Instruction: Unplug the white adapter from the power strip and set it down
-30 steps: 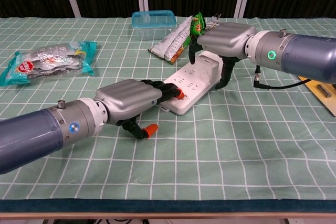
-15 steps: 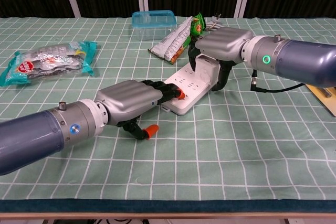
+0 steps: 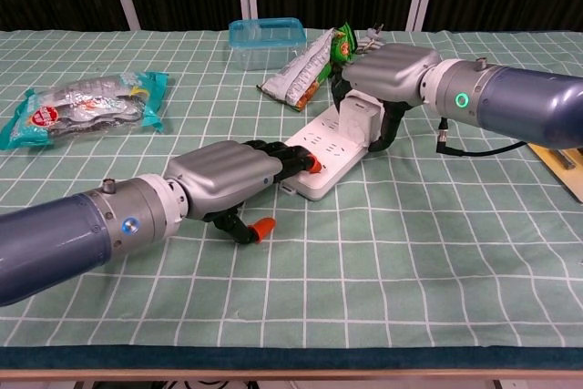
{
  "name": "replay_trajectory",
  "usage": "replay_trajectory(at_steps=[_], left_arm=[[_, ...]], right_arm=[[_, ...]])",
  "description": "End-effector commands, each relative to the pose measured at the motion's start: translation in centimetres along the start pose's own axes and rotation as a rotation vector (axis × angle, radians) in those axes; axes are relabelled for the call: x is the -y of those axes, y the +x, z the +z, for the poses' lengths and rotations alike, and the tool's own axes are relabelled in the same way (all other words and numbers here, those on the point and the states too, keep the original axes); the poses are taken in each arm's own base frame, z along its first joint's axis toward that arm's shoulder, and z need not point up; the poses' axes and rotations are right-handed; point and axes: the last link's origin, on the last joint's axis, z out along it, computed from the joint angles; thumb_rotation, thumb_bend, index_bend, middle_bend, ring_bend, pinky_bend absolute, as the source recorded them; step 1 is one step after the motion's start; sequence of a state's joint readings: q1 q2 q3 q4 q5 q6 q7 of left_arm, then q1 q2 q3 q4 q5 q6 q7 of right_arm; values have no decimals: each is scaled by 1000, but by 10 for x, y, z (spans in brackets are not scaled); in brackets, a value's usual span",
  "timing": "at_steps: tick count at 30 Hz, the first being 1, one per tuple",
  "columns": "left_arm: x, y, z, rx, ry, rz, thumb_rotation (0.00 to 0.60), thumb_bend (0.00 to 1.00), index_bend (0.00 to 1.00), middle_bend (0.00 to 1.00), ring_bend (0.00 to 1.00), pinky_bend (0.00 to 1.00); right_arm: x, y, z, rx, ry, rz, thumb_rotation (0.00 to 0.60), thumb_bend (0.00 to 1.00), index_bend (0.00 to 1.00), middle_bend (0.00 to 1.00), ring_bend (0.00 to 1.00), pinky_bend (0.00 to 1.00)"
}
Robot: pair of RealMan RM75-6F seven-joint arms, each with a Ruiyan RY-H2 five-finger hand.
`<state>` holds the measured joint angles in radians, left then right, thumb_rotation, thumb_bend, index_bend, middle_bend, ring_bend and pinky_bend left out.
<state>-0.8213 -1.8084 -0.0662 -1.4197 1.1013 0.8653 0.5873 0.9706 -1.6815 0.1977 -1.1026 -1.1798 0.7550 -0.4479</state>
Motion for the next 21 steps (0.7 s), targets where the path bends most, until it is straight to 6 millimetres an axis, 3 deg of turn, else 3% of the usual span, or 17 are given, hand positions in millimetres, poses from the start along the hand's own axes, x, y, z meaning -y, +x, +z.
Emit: replay_trajectory(at_steps=[1, 8, 18, 21], left_arm=[[0, 0, 0, 1, 1, 0, 600, 456, 99, 47, 18, 101], [1, -2, -1, 4, 4, -5, 600, 457, 99, 47, 18, 101], [0, -2, 0, 1, 3, -9, 600, 456, 98, 47, 18, 101], [0, -3, 0, 3, 4, -10, 600, 456, 98, 47, 18, 101]], right_arm=[[1, 0, -1, 0, 3, 3, 600, 313, 450, 197, 190, 241], [4, 0, -3, 0, 12, -1, 600, 405, 509, 198, 190, 248], [7, 1, -3, -8, 17, -2, 600, 422, 526, 198, 190, 251], [8, 1, -3, -12, 18, -7, 600, 473, 568, 199, 190, 258]])
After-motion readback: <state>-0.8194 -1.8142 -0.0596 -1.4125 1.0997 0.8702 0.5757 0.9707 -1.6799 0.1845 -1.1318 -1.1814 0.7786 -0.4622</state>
